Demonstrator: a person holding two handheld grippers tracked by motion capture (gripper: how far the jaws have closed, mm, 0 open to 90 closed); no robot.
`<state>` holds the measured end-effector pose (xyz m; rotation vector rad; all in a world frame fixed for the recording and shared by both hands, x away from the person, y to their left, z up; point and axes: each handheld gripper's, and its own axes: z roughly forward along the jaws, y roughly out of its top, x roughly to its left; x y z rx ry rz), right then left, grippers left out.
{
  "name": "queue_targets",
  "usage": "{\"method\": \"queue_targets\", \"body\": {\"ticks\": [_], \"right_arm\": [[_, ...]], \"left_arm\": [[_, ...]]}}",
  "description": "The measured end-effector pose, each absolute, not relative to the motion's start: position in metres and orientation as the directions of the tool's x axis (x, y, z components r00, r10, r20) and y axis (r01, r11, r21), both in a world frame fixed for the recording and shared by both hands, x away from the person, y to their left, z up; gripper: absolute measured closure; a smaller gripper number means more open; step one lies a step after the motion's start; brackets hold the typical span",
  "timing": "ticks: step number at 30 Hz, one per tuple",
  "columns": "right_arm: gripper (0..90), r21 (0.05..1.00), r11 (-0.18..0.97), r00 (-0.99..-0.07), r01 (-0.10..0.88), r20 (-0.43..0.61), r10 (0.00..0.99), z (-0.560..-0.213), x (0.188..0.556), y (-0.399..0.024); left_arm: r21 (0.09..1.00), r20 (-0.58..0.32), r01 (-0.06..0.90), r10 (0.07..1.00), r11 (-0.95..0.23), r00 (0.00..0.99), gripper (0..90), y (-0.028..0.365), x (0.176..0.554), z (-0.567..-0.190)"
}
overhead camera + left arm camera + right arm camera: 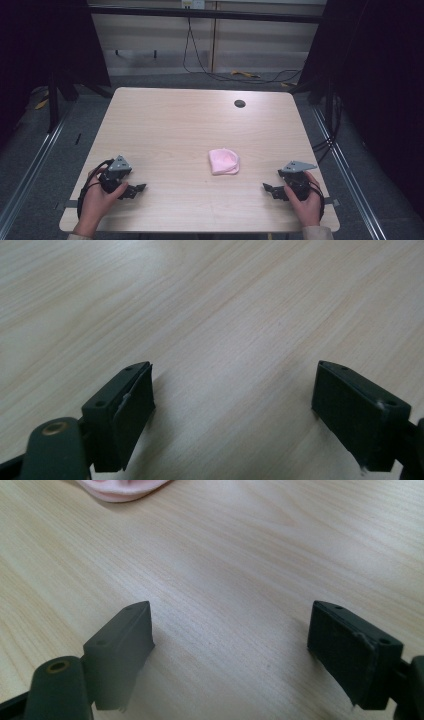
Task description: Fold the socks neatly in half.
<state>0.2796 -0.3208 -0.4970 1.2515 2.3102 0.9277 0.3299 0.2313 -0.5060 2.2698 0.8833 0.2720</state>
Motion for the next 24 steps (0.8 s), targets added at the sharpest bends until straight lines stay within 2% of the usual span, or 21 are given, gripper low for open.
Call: {"method": "queue_targets", "body": {"ticks": [24], "right_arm": [[15.7,0.711,0.39,-0.55,0.585,-0.005,0.835,-0.501,0.277,-0.322]], "left_arm": [[0.704,-0.039,0.486,0.654,-0.519,0.755,14.6,0.251,0.325,-0.512]]}}
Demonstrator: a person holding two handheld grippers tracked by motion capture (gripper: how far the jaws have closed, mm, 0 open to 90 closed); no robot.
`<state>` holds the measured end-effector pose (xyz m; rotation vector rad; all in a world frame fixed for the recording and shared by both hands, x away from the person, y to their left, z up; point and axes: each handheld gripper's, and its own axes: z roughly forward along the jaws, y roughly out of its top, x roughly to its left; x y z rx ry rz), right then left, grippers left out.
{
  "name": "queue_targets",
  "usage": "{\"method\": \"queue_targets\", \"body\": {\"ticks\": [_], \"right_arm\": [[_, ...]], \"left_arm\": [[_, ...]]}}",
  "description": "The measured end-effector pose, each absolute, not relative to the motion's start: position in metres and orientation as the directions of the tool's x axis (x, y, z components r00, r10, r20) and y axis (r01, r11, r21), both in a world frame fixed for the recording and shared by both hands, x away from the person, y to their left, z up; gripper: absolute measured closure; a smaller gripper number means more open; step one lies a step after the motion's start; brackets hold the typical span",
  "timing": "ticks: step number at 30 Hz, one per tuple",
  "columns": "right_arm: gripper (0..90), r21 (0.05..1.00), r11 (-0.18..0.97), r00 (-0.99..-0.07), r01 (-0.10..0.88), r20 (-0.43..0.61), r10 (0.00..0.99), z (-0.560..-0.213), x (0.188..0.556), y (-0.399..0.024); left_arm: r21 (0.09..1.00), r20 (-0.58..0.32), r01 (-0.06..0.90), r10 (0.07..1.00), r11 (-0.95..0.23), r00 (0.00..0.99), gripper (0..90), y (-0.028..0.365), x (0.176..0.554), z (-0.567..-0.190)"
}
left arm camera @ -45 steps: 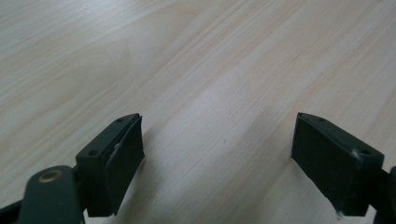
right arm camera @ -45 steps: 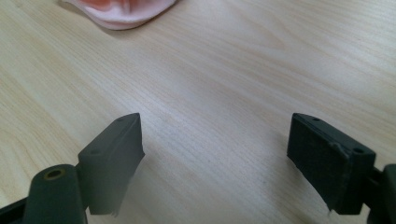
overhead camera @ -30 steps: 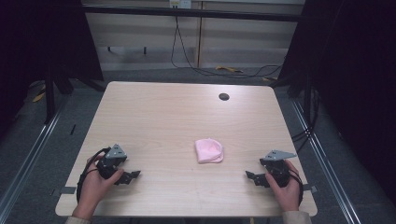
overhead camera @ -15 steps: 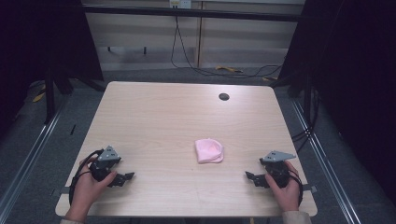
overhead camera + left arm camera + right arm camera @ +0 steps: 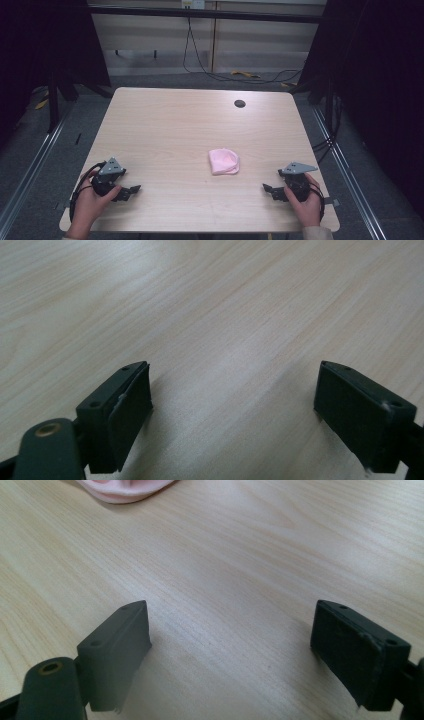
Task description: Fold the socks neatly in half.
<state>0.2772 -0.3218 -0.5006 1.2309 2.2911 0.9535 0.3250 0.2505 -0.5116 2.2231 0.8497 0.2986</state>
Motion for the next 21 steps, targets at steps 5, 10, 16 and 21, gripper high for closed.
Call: {"method": "queue_targets", "body": {"ticks": [5,10,16,21], "right_arm": [[15.4,0.711,0.388,-0.551,0.587,0.0,0.834,-0.5007,0.2772,-0.3218],[15.3,0.711,0.389,-0.553,0.586,-0.001,0.833,-0.5007,0.2773,-0.3219],[15.1,0.711,0.39,-0.554,0.585,-0.001,0.832,-0.5007,0.2774,-0.3219],[15.1,0.711,0.39,-0.555,0.585,-0.001,0.832,-0.5008,0.2774,-0.3219]], "left_arm": [[0.721,-0.047,0.477,0.65,-0.503,0.758,12.7,0.2522,0.3246,-0.5145],[0.734,-0.042,0.463,0.647,-0.497,0.761,11.1,0.2538,0.325,-0.5166],[0.735,-0.044,0.465,0.649,-0.494,0.76,10.9,0.2539,0.3246,-0.5166],[0.735,-0.043,0.468,0.655,-0.491,0.755,9.9,0.2536,0.3247,-0.5169]]}}
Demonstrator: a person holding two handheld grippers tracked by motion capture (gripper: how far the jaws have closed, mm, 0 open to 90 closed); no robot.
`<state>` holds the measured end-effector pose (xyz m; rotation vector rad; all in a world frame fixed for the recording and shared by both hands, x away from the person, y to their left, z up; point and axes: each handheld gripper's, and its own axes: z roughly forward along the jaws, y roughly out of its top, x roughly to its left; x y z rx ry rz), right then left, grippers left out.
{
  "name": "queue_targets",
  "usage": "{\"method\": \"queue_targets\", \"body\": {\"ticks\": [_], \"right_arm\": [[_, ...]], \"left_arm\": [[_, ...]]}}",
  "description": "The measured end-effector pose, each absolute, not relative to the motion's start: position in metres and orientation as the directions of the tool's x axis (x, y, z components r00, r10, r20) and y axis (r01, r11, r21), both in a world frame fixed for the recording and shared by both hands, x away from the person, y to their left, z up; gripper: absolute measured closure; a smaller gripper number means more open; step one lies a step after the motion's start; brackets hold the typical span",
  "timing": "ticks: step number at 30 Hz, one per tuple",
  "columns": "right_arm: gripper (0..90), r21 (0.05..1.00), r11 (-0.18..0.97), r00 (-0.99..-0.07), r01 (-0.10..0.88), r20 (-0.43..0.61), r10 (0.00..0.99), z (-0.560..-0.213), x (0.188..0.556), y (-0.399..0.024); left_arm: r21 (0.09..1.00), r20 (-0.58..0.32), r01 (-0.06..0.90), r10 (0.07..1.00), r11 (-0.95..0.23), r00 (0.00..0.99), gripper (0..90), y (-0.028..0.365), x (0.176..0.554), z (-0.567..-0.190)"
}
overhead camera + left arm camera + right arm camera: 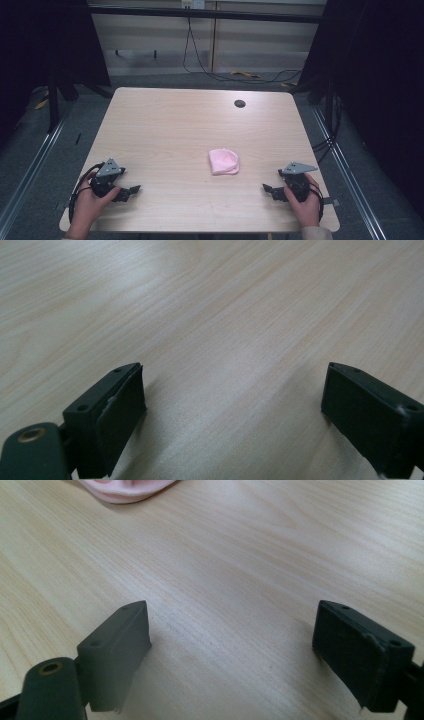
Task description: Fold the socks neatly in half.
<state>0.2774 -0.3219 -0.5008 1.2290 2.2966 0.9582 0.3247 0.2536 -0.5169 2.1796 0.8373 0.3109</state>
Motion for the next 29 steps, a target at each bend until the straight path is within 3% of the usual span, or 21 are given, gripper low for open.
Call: {"method": "queue_targets", "body": {"ticks": [9,14,29], "right_arm": [[15.0,0.71,0.389,-0.553,0.588,0.002,0.833,-0.5007,0.2773,-0.3218],[14.7,0.709,0.389,-0.553,0.588,0.002,0.833,-0.5007,0.2775,-0.3217],[13.9,0.708,0.388,-0.551,0.59,0.002,0.834,-0.5008,0.278,-0.3216]], "left_arm": [[0.726,-0.036,0.483,0.675,-0.49,0.737,6.7,0.2528,0.3256,-0.5171],[0.712,-0.042,0.511,0.697,-0.482,0.716,0.0,0.2515,0.3277,-0.5178],[0.713,-0.043,0.514,0.702,-0.477,0.711,0.0,0.2511,0.3277,-0.5179]]}}
